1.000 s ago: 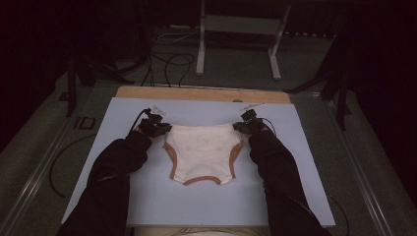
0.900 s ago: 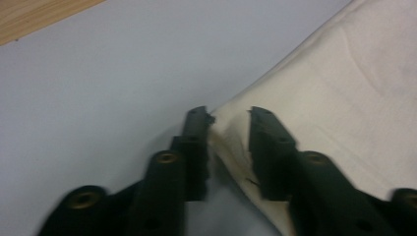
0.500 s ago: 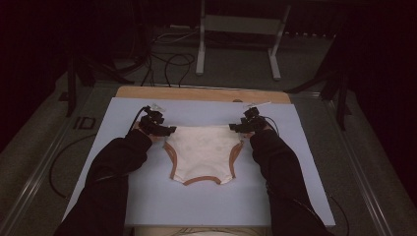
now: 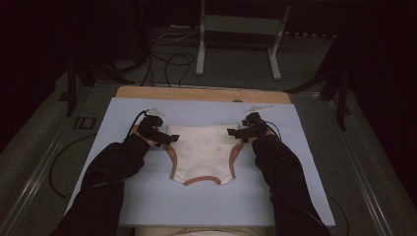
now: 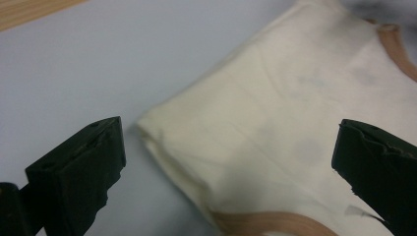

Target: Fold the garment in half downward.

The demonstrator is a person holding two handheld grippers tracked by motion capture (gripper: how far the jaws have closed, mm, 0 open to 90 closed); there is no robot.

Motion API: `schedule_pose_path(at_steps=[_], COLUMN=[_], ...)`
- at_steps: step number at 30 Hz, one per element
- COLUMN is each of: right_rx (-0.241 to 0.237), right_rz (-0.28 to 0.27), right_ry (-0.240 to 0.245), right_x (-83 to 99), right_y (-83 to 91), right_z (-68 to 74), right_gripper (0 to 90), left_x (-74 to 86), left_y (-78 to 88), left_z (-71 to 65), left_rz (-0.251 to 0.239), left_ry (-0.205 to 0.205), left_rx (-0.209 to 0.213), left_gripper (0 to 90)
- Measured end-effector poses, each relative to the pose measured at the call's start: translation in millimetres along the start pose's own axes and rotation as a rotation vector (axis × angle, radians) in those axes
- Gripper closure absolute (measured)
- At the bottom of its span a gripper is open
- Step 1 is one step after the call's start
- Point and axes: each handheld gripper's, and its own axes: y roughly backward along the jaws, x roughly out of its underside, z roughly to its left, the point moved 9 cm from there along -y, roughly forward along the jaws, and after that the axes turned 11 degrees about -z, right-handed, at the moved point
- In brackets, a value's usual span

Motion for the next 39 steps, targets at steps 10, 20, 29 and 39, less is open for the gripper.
schedule_pose_path(at_steps=[10,20,29,39], right_rx=[-0.017,-0.016,-0.024,-0.037], right_rz=[-0.018,-0.02,-0.021,-0.033], right_ry=[0.031,0.053,0.069,0.073], right_x=[5.6,3.9,7.7,4.5], right_y=[12.3,18.1,20.7,25.8], right_z=[18.9,26.6,35.8,41.3], right_gripper=[11.7,12.0,12.9,12.9], left_x=[-0.1,-1.4,4.8,10.3], left_y=[15.1,31.3,38.6,47.3], left_z=[-22.2,-32.7,-36.4,-44.0], left_rz=[-0.037,-0.079,-0.107,-0.147], left_ry=[-0.062,-0.102,-0.147,-0.171], left_rx=[0.071,0.086,0.078,0.098], left_gripper=[0.2,0.2,0.2,0.2])
